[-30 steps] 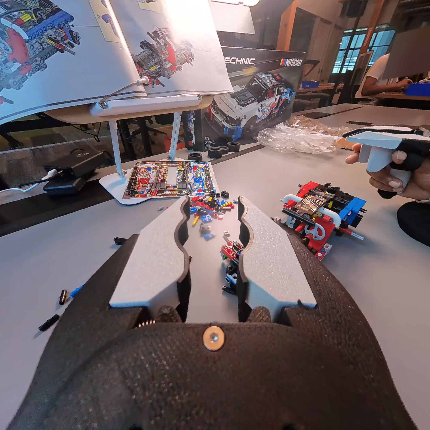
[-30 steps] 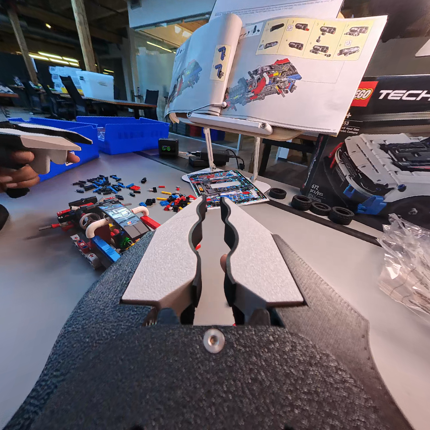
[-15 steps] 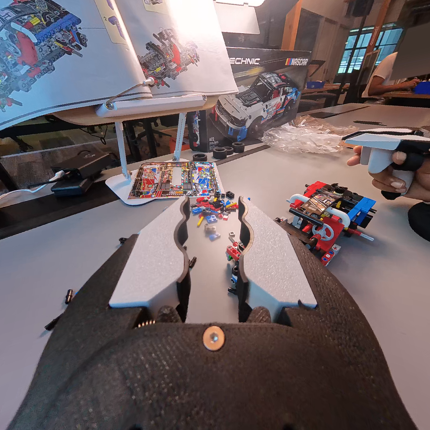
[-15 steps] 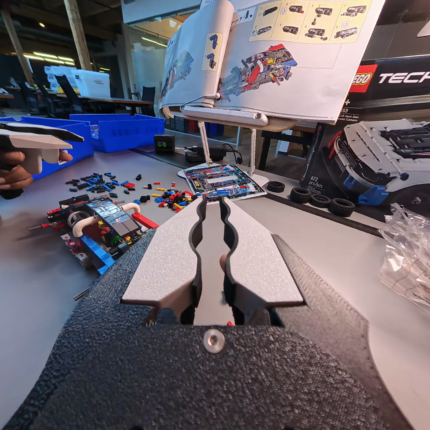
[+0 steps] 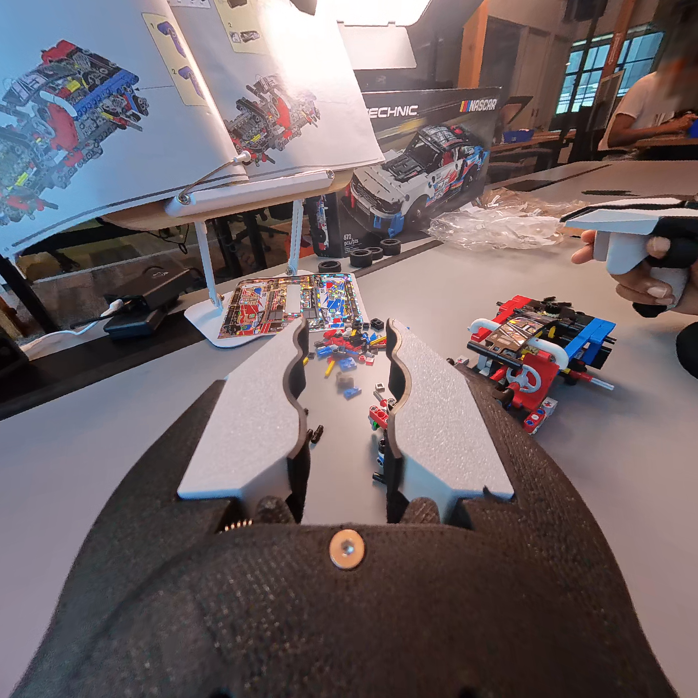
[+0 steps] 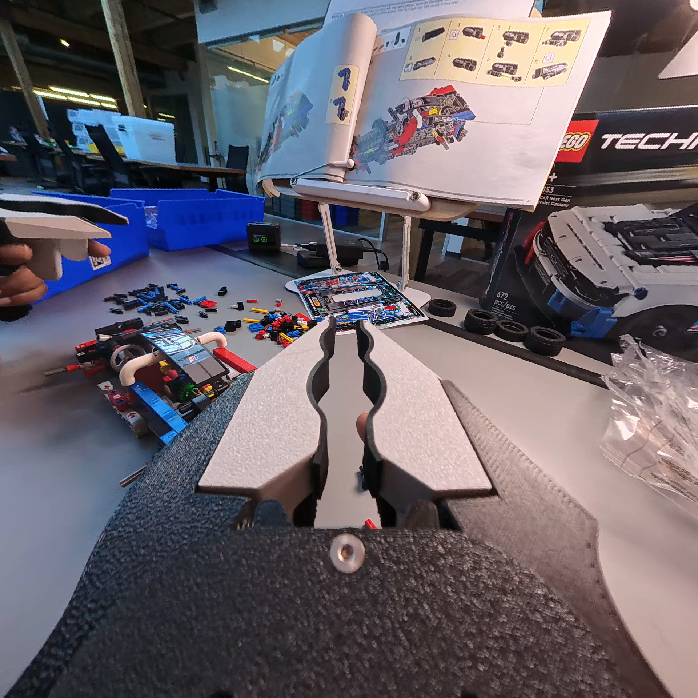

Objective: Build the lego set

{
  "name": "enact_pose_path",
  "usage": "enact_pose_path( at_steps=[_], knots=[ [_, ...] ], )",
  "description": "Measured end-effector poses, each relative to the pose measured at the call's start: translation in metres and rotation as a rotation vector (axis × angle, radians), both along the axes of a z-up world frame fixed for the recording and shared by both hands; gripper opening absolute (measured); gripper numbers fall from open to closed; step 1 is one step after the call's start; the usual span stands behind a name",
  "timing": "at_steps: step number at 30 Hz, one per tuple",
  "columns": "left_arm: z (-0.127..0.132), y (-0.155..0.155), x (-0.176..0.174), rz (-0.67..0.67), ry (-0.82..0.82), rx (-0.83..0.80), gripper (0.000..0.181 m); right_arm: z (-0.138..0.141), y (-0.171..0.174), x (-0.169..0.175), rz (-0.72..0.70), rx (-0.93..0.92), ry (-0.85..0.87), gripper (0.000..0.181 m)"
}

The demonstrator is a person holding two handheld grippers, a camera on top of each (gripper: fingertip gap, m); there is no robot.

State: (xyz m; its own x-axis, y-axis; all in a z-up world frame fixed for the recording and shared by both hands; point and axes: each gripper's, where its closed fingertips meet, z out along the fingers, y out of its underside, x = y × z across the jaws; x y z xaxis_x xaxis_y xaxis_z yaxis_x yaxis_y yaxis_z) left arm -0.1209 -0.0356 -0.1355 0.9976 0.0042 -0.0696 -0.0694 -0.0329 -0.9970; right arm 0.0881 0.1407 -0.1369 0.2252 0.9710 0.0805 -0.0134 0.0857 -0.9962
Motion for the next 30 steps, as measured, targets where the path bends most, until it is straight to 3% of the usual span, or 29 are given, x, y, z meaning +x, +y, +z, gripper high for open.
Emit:
enact_pose_path(
  at_steps=[8, 12, 15, 18, 21, 23, 27, 30],
  knots=[
    [0.044, -0.027, -0.005, 0.053, 0.063, 0.111, 0.032, -0.003, 0.000, -0.002, -0.025, -0.004, -0.021, 0.009],
    [0.090, -0.089, -0.069, 0.241, 0.133, 0.136, 0.031, -0.005, -0.004, -0.003, -0.046, 0.056, -0.064, 0.008],
    [0.102, -0.152, -0.138, 0.371, 0.064, -0.028, 0.031, -0.006, -0.007, -0.007, -0.019, 0.032, -0.063, 0.007],
    [0.084, -0.198, -0.187, 0.408, -0.008, -0.310, 0.029, -0.009, -0.006, -0.010, -0.007, 0.000, -0.062, 0.007],
    [0.033, -0.220, -0.212, 0.341, 0.003, -0.659, 0.027, -0.008, -0.002, -0.013, -0.020, 0.017, -0.068, 0.007],
    [-0.006, -0.229, -0.215, 0.244, 0.024, -0.877, 0.025, -0.009, -0.001, -0.014, -0.029, 0.026, -0.076, 0.007],
    [-0.062, -0.238, -0.202, 0.005, 0.133, -1.154, 0.022, -0.015, -0.001, -0.013, -0.040, 0.004, -0.102, 0.006],
    [-0.086, -0.257, -0.217, -0.024, 0.239, -1.378, 0.024, -0.016, 0.003, -0.011, -0.062, -0.018, -0.102, 0.006]
  ],
)
